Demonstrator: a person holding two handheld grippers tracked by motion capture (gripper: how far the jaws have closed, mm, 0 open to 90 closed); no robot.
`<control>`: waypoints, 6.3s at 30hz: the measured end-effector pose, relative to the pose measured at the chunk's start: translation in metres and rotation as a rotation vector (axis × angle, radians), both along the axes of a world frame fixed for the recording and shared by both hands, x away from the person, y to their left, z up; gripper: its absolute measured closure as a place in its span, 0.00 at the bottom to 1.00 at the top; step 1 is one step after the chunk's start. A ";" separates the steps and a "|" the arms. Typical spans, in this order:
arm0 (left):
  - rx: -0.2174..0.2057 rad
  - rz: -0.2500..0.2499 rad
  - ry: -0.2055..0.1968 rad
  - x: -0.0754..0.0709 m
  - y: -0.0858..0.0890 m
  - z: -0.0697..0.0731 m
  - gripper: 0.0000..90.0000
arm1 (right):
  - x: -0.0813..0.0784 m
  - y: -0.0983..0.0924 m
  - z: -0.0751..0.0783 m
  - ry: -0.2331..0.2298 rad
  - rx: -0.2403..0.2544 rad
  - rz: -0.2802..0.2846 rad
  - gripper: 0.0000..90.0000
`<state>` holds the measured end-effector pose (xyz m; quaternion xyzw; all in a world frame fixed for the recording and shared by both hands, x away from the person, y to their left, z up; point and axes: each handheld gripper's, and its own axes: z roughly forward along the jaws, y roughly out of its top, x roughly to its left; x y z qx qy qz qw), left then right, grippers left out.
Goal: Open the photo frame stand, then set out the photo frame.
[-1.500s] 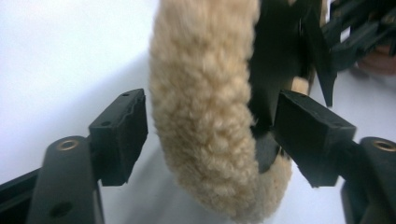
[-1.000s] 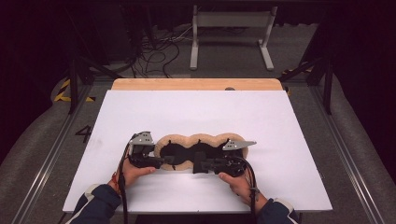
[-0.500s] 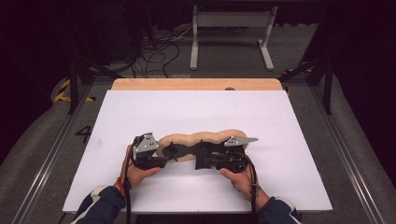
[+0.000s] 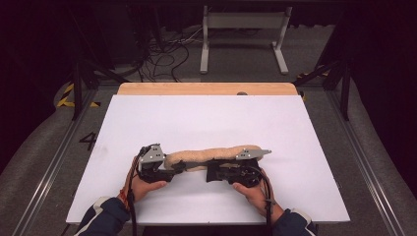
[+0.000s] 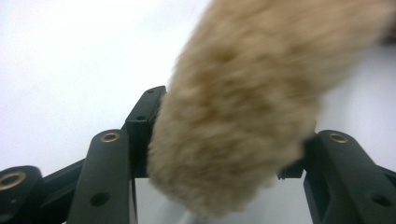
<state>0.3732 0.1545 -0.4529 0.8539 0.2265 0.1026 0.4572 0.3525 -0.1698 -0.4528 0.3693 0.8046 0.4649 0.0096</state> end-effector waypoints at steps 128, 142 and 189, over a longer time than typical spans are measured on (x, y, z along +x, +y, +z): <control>0.027 0.050 -0.096 -0.027 0.023 0.016 0.29 | -0.036 -0.110 0.037 -0.324 -0.173 -0.248 0.53; 0.009 0.013 -0.093 -0.020 0.021 0.018 0.56 | -0.026 -0.103 0.034 -0.309 -0.168 -0.244 0.61; 0.105 -0.053 -0.181 -0.049 0.004 0.020 0.73 | 0.017 -0.094 0.030 -0.330 -0.207 -0.317 0.81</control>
